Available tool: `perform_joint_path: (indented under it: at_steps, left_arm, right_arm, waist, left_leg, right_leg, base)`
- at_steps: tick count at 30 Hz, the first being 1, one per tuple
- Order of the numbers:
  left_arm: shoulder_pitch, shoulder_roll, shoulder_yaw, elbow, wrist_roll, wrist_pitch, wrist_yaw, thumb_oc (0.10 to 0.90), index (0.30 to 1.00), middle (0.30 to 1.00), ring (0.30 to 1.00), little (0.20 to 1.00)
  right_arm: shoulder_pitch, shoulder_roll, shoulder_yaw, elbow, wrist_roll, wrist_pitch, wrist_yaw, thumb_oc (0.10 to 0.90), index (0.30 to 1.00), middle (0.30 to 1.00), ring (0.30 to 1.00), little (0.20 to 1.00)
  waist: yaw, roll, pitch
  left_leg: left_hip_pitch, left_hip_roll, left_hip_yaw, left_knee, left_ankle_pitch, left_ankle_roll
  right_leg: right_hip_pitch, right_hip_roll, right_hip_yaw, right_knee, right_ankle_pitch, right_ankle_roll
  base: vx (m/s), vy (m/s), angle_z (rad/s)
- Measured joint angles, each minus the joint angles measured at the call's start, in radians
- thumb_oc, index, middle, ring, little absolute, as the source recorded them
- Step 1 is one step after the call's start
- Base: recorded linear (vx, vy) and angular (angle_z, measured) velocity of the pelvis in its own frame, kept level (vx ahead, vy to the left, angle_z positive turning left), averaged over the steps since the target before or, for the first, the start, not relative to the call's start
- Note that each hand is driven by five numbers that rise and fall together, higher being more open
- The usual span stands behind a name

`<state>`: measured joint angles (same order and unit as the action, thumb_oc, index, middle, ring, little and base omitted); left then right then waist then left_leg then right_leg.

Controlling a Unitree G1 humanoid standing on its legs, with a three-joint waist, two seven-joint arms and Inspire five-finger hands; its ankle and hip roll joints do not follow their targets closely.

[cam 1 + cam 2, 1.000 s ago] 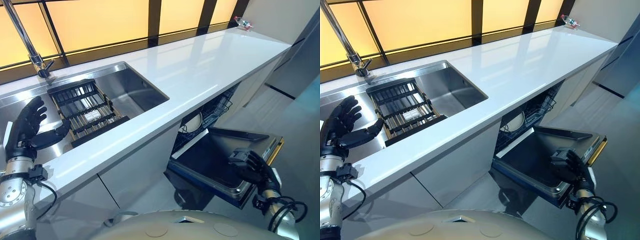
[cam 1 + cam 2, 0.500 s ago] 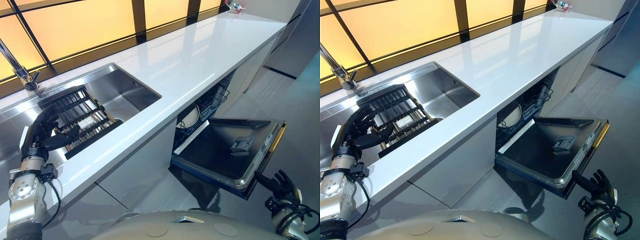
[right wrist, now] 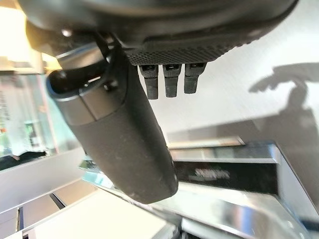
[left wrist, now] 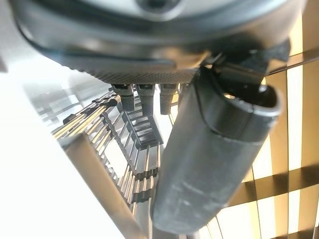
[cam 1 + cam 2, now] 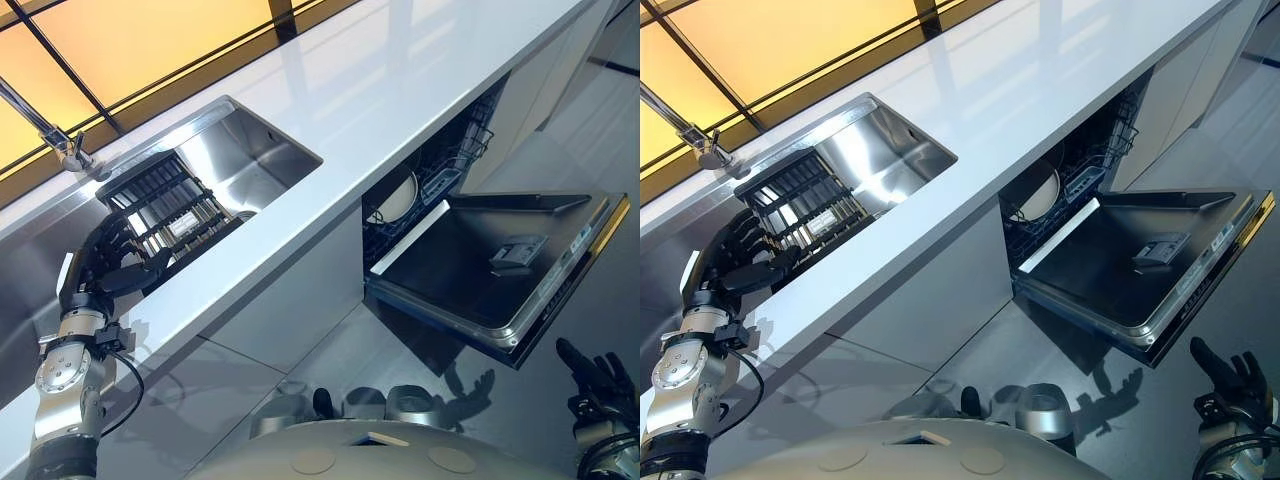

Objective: Pick up plates and place into dishwasher.

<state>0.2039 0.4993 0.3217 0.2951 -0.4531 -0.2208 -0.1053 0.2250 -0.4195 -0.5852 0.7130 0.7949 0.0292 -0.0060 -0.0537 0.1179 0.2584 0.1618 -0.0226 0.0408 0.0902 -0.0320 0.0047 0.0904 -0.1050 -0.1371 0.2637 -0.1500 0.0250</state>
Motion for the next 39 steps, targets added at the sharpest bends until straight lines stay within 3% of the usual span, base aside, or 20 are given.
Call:
perform_joint_path:
  at_steps: [11,14,20,27,30,39]
  left_arm:
    - [-0.002,-0.044,0.080,0.000,-0.007,-0.007,-0.038,0.800,0.900,0.900,0.900,0.900]
    - [0.002,-0.066,0.086,0.001,-0.007,-0.042,-0.041,0.800,0.900,0.900,0.900,0.900]
    - [-0.009,-0.077,0.088,0.011,-0.005,-0.089,-0.042,0.800,0.900,0.900,0.900,0.900]
    - [0.006,-0.102,0.088,0.014,0.003,-0.128,-0.042,0.800,0.900,0.900,0.900,0.900]
    - [0.029,-0.109,0.088,0.014,0.002,-0.155,-0.043,0.800,0.900,0.900,0.900,0.900]
    - [0.079,-0.122,0.088,0.022,0.003,-0.185,-0.040,0.800,0.900,0.900,0.900,0.900]
  right_arm:
    - [-0.004,0.063,0.000,0.013,0.100,0.116,0.286,0.800,0.900,0.900,0.900,0.900]
    - [0.007,0.068,-0.014,0.013,0.173,0.151,0.354,0.800,0.900,0.900,0.900,0.900]
    - [0.012,0.069,-0.030,0.022,0.195,0.218,0.457,0.800,0.900,0.900,0.900,0.900]
    - [0.051,0.074,-0.007,0.022,0.183,0.255,0.520,0.800,0.900,0.900,0.900,0.900]
    - [0.073,0.088,0.014,0.022,0.162,0.263,0.524,0.800,0.900,0.900,0.900,0.900]
    - [0.120,0.091,0.049,0.021,0.137,0.278,0.545,0.800,0.900,0.900,0.900,0.900]
  waist:
    - [0.006,-0.012,0.031]
    - [0.005,-0.010,0.034]
    - [0.006,-0.012,0.036]
    - [0.006,-0.018,0.033]
    - [0.007,-0.032,0.008]
    - [0.007,-0.036,-0.039]
  left_leg:
    - [-0.102,-0.005,-0.005,0.205,-0.076,-0.026]
    - [-0.133,-0.012,-0.004,0.243,-0.088,-0.027]
    - [-0.207,-0.015,0.002,0.328,-0.106,-0.029]
    - [-0.222,-0.019,0.000,0.373,-0.117,-0.033]
    - [-0.227,-0.031,-0.010,0.375,-0.118,-0.033]
    - [-0.227,-0.036,-0.023,0.376,-0.117,-0.032]
  right_leg:
    - [-0.111,-0.020,0.016,0.236,-0.109,-0.039]
    - [-0.155,-0.026,0.025,0.294,-0.129,-0.043]
    - [-0.230,-0.039,0.039,0.372,-0.146,-0.047]
    - [-0.243,-0.045,0.045,0.408,-0.151,-0.047]
    - [-0.252,-0.051,0.048,0.416,-0.151,-0.047]
    - [-0.249,-0.050,0.043,0.418,-0.151,-0.047]
  base:
    - [0.05,0.115,0.00]
    - [-0.02,0.157,-0.04]
    - [0.01,0.121,-0.05]
    - [0.03,0.097,-0.01]
    - [0.03,0.082,0.00]
    - [0.01,0.036,0.01]
